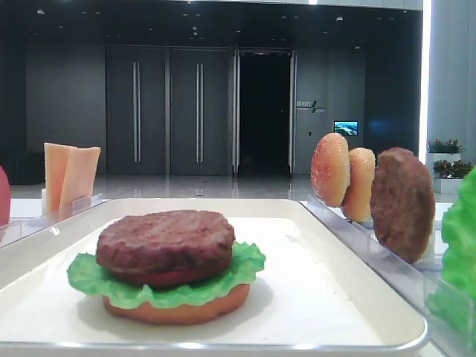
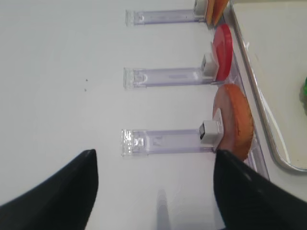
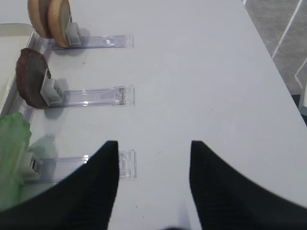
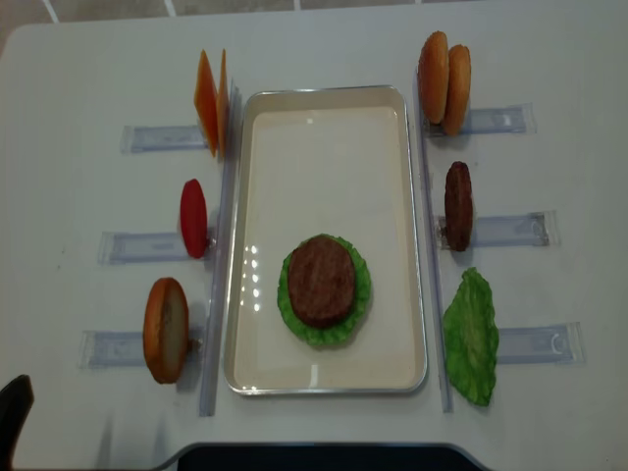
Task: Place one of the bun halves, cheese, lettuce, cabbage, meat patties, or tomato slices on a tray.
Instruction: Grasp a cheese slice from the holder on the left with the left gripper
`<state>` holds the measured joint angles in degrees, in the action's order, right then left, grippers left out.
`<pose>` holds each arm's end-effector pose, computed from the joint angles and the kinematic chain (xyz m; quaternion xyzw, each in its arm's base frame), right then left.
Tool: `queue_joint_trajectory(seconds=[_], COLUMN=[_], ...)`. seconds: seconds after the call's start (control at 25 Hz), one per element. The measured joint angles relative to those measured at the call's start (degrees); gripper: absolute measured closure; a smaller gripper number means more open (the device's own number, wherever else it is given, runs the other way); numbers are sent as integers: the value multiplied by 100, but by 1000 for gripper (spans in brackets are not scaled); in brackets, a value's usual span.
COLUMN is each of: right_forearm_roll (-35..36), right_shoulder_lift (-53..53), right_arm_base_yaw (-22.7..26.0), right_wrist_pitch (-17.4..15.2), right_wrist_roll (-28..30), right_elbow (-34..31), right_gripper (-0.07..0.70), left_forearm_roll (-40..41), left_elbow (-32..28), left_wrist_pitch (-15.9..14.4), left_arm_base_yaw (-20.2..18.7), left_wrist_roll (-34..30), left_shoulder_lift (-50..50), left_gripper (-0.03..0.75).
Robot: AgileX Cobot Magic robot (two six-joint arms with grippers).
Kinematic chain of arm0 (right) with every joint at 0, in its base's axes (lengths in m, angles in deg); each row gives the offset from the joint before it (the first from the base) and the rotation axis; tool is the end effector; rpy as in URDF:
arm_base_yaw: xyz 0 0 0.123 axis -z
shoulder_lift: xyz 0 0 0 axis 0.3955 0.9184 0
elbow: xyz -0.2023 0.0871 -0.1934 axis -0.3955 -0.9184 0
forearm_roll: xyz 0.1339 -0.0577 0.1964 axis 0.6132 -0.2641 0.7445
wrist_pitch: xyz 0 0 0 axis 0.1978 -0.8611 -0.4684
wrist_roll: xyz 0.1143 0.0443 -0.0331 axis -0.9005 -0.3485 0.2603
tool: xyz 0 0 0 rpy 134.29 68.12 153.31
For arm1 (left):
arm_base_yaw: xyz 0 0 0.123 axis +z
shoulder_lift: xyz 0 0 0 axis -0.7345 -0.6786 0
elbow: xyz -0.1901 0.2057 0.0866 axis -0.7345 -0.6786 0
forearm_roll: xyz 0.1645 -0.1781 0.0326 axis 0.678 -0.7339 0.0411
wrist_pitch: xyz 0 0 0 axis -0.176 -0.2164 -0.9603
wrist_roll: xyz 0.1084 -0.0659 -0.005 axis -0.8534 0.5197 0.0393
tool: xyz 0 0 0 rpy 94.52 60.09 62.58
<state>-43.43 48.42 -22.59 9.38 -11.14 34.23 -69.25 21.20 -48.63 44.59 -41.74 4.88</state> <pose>0.0072 0.0021 0.2482 -0.0094 0.8713 -0.0012 0.4906 0.0189 0.0086 0.2456 0.0010 0.8933 0.0214 0.4490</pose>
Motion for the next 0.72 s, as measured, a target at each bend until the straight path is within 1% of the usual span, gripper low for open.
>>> queue_joint_trajectory(seconds=[0.2, 0.4, 0.72], right_forearm_roll=[0, 0, 0], right_shoulder_lift=[0, 0, 0], right_arm_base_yaw=[0, 0, 0], right_wrist_pitch=[0, 0, 0], right_wrist_roll=[0, 0, 0], right_elbow=[0, 0, 0], right_gripper=[275, 275, 275], left_forearm_roll=[0, 0, 0], left_elbow=[119, 156, 224], left_wrist_pitch=[-153, -159, -159], left_arm_base_yaw=[0, 0, 0], left_wrist_roll=[95, 182, 400], left_shoulder_lift=[-729, -1341, -2056], left_gripper=[141, 141, 141])
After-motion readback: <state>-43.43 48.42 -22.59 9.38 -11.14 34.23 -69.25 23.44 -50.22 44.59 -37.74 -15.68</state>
